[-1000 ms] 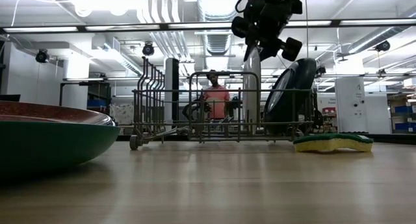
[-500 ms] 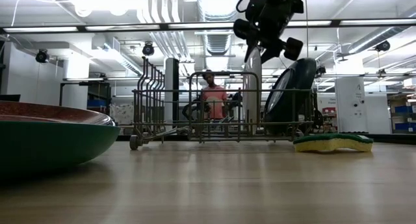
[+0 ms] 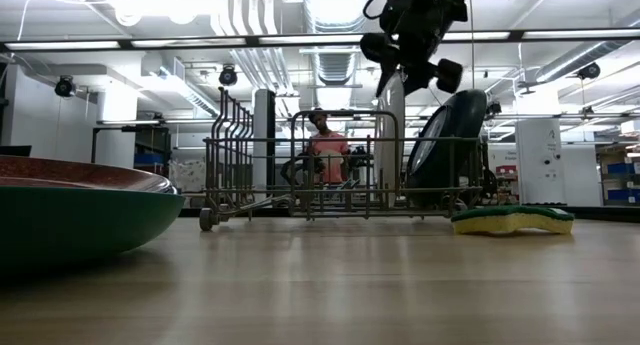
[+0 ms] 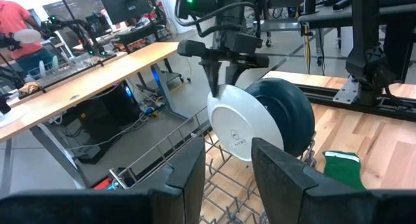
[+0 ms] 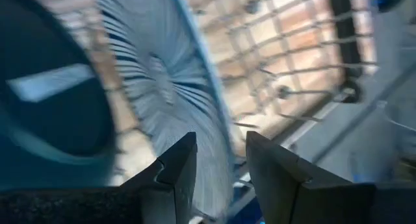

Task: Sort dishes
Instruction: Put the blue plate into the dish rack, then adjust the dark green plate into the dish rack

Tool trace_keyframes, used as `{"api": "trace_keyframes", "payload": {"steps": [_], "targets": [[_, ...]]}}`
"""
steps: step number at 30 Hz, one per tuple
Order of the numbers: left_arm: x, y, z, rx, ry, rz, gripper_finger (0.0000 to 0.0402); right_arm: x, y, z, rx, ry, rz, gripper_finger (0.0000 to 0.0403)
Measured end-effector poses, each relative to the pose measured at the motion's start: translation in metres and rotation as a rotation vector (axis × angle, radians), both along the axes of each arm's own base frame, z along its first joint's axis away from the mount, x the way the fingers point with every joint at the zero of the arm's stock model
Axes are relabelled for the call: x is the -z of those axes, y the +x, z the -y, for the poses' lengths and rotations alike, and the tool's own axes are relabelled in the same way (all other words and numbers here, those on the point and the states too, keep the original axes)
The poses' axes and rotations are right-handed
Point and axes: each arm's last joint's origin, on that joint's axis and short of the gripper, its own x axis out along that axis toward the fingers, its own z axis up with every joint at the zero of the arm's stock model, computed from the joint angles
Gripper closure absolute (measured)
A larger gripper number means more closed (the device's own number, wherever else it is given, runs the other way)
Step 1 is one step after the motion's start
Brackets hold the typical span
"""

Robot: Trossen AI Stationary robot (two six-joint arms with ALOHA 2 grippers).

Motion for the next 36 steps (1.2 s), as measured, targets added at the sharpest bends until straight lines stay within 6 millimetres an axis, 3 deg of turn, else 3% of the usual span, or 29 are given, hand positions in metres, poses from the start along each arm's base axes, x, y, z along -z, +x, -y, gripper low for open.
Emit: {"api": "trace_keyframes", "payload": {"steps": [6,14,18,22,27,33,36], "targets": [[0.0,0.0,0.0,-0.009,0.015,0.01,0.0286,-0.009,0.008,0.004,0.047,-0.029,0.095,0.0265],[0.0,0.0,0.0,-0.009,0.016,0.009,0.0286,-0.007,0.001,0.009,0.122,0.0,0.052,0.0259],[0.0,0.0,0.0,-0.009,0.016,0.008,0.0286,-0.007,-0.005,0.016,0.21,-0.071,0.005,0.0267],[0.0,0.0,0.0,-0.009,0.016,0.008,0.0286,-0.013,-0.019,0.024,0.377,-0.112,-0.045,0.0278],[0.0,0.0,0.0,-0.007,0.023,0.0,0.0286,-0.022,-0.038,0.024,0.528,-0.031,-0.06,0.0309],[0.0,0.0,0.0,-0.005,0.028,-0.006,0.0286,-0.043,-0.058,0.015,0.994,0.206,0.051,0.0389],[0.0,0.0,0.0,-0.005,0.028,-0.006,0.0286,-0.049,-0.067,0.007,1.151,0.311,0.089,0.0397]]}}
